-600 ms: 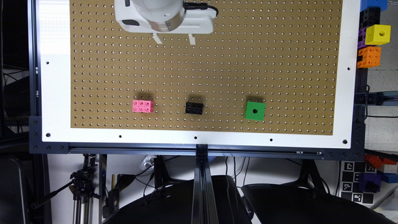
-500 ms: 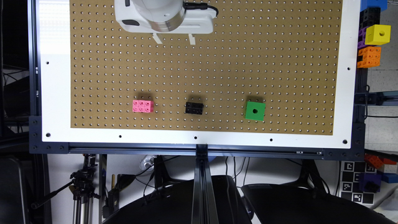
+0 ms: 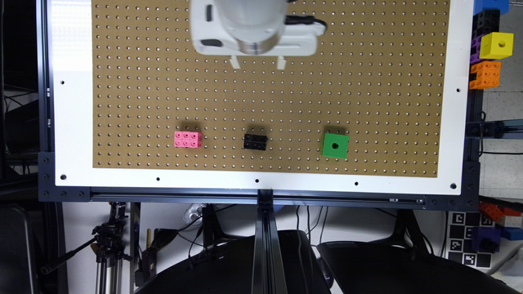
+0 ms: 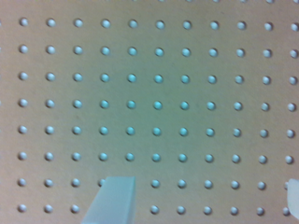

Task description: Pick up green block.

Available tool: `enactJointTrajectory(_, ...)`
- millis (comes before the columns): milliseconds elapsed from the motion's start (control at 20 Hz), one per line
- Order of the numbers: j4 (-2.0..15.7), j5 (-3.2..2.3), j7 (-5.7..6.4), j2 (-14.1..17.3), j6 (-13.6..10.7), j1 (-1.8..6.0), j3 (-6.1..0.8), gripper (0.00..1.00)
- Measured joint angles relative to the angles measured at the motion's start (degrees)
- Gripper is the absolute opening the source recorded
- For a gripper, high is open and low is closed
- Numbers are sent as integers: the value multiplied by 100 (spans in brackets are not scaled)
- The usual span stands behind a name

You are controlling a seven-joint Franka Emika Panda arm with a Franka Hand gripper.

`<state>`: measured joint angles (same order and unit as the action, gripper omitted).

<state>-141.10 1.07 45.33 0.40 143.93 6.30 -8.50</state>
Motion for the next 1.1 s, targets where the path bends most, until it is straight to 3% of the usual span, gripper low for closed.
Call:
enactJointTrajectory(200,614,-14,408,556,-2,-124,-291,100)
enactJointTrajectory(300,895,-29,566,828,-5,-186,-389,100)
enactJointTrajectory(500,1334,-29,773,1199,-29,-328,-484,100)
enactJointTrajectory(750,1793,-36,1161,1519,-65,-684,-538,100)
enactJointTrajectory(900,2198,-65,1346,1792,-152,-871,-538,100)
enactJointTrajectory(1100,2675,-117,1398,2134,-333,-920,-538,100)
